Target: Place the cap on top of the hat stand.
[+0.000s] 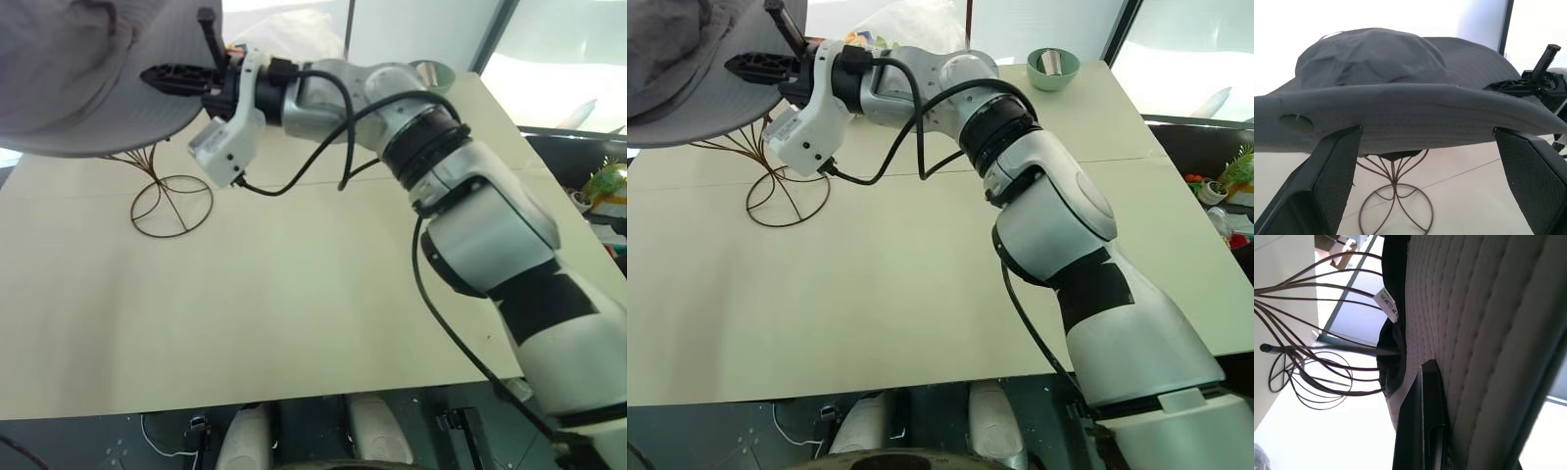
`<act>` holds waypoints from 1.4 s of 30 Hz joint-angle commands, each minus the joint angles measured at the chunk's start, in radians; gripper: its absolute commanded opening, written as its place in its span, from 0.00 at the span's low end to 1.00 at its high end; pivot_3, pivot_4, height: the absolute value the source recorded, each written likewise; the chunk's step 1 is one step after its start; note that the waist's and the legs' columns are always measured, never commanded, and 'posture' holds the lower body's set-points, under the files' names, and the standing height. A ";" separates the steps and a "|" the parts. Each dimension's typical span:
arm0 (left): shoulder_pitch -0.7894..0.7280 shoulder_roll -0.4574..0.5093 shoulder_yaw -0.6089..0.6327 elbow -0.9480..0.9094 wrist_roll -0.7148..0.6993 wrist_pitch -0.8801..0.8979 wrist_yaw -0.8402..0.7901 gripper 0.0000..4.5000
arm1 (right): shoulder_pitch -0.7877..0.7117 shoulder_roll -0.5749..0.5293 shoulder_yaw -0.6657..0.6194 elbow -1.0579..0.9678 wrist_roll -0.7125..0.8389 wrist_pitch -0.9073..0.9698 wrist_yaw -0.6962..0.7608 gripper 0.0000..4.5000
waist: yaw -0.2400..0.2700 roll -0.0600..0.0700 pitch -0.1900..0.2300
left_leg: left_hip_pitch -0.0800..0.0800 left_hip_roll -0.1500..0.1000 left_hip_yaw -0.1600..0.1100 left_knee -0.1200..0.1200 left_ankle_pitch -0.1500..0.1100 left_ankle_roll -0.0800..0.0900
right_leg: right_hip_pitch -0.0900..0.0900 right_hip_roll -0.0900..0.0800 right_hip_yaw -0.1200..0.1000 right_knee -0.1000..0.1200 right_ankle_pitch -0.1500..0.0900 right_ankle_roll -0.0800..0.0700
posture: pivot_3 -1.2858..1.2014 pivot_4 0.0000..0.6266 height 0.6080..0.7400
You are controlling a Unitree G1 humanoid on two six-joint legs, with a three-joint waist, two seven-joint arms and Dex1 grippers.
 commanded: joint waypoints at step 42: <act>0.321 -0.028 0.245 0.086 -0.081 -0.139 -0.029 1.00 | 0.120 0.102 -0.206 0.066 0.362 0.070 0.442 0.00 | -0.019 -0.001 -0.001 | 0.001 0.000 -0.006 -0.001 0.000 -0.003 | 0.002 -0.001 -0.003 0.000 0.000 -0.001 | 0.52 0.24 0.99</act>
